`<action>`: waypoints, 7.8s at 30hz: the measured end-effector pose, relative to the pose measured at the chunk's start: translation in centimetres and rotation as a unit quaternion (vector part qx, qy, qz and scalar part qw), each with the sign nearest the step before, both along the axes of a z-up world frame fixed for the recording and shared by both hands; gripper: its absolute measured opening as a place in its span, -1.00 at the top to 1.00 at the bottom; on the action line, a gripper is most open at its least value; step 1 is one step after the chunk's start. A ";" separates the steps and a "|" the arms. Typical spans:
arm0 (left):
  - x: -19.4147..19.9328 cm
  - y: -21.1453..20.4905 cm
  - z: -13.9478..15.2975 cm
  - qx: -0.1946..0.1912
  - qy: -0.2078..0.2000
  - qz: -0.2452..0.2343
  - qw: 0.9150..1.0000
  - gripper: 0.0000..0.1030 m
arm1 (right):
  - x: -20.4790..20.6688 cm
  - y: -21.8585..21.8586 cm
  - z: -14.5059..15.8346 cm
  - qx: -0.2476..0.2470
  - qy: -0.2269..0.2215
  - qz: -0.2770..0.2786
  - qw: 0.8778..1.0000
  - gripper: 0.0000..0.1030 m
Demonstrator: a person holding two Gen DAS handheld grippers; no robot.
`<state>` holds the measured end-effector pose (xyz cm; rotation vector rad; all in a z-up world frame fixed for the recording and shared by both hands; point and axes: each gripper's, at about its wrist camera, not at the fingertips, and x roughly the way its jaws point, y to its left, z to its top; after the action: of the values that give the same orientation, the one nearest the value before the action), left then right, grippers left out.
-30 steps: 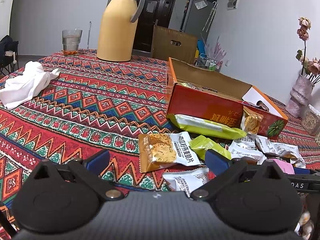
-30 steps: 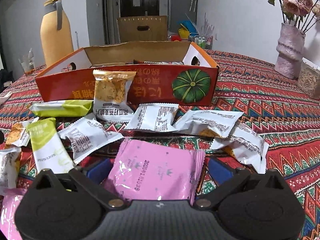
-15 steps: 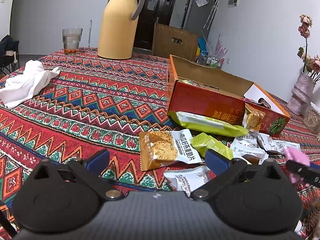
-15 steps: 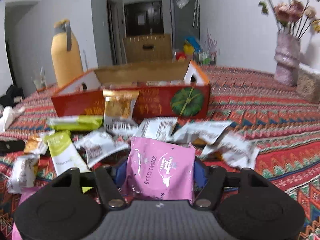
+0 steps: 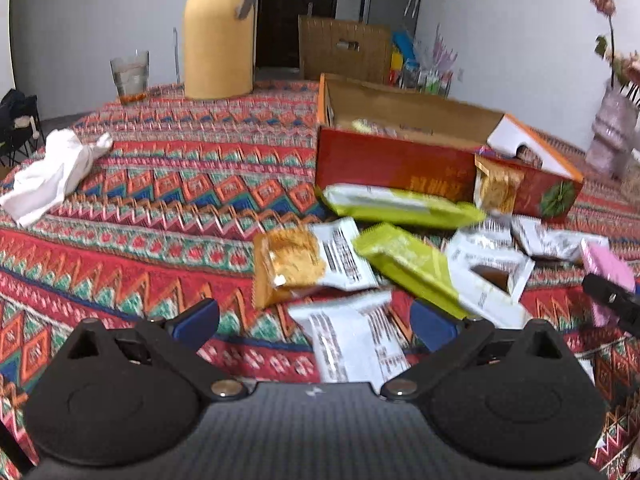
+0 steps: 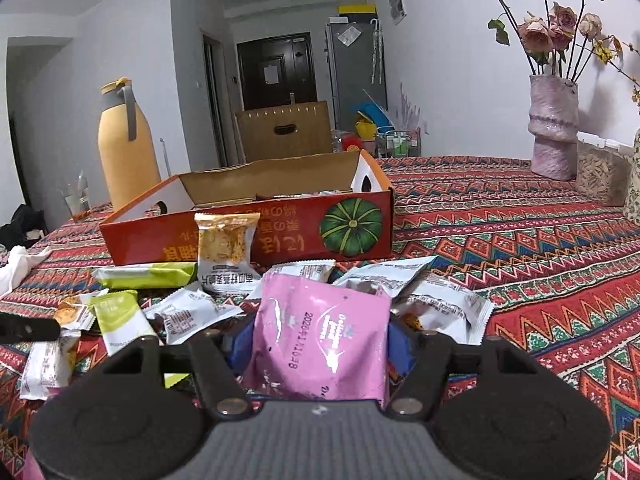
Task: Organize snacks
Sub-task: 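Grasp the white printed snack packet with the left gripper, then carry both packets over the box and open both grippers, then withdraw both grippers from the box back toward the snack pile, then grasp a white printed packet with the right gripper while the left gripper grasps a pink packet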
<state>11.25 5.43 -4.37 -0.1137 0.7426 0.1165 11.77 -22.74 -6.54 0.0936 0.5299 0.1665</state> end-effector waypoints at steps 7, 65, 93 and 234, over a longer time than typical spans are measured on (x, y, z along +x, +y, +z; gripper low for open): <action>0.4 -0.9 -1.4 0.015 0.030 0.031 0.999 -1.00 | -0.3 -0.4 0.1 0.021 -0.008 0.013 1.000 -0.26; 1.4 -3.2 7.3 0.016 -0.130 -0.024 0.991 0.19 | -0.7 -0.3 6.8 0.024 -0.111 0.013 0.994 -0.27; 15.9 -3.8 8.9 0.006 -0.155 0.016 0.988 0.19 | 16.0 3.6 9.0 0.000 -0.099 -0.013 0.995 -0.27; -6.0 -9.5 -1.0 0.017 -0.010 0.000 1.000 -1.00 | -9.6 -2.8 -1.4 0.039 -0.015 -0.008 0.999 0.23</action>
<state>5.21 -4.09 -5.32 -0.0827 0.7199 0.1266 2.13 -25.52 -7.90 0.1716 0.4919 0.1725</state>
